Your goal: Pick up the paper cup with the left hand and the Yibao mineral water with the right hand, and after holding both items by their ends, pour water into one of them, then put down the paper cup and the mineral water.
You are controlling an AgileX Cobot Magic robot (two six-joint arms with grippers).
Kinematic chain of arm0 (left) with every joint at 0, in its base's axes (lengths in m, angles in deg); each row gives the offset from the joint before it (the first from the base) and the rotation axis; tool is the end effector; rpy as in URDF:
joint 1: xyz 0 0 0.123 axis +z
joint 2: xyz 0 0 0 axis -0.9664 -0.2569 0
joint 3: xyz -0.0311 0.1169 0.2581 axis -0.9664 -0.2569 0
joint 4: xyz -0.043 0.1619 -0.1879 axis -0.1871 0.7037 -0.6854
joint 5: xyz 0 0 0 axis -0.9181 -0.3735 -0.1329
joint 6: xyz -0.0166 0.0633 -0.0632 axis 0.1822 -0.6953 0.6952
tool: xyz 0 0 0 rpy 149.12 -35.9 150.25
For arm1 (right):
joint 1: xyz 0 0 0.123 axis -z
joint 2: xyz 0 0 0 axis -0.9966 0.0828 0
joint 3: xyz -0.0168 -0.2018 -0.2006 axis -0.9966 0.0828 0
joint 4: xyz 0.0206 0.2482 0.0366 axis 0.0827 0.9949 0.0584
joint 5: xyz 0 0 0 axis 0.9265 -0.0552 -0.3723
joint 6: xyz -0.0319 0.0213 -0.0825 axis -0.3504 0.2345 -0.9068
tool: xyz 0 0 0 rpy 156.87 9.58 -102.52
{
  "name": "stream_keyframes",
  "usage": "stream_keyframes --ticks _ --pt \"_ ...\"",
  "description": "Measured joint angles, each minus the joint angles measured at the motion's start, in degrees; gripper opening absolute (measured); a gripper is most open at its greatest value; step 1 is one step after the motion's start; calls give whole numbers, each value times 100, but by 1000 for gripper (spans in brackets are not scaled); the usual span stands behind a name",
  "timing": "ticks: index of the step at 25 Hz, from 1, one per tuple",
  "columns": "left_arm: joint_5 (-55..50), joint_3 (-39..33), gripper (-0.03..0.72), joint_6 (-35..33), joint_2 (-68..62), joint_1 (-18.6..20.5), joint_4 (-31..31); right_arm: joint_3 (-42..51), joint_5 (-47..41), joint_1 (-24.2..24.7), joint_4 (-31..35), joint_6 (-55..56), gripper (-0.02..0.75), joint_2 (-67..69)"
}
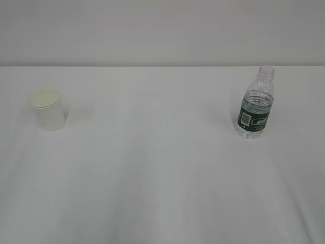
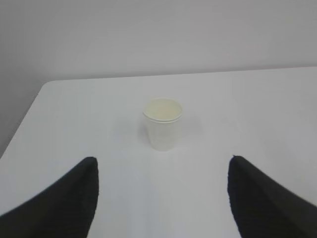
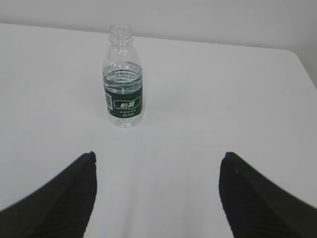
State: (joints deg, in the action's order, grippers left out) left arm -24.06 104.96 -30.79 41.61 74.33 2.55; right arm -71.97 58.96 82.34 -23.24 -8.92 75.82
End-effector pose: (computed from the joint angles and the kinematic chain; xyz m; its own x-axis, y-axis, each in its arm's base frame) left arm 0.0698 -0.0059 0.2793 -0.2302 -0.0181 -0.9730 0.0621 0.9975 -0.0332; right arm 0.0906 0.0039 0.2546 -0.3817 -0.1137 -0.9173 -0.0787 0.9928 -0.0903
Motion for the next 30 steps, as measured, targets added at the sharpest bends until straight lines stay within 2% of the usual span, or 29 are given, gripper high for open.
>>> stream_keyframes --ticks 17,30 --pt "1037 -12 580 0 -1596 0 -190 0 1090 0 135 0 584 1506" --pt "1622 -73 572 0 -2172 0 27 0 2511 -28 135 0 584 3133"
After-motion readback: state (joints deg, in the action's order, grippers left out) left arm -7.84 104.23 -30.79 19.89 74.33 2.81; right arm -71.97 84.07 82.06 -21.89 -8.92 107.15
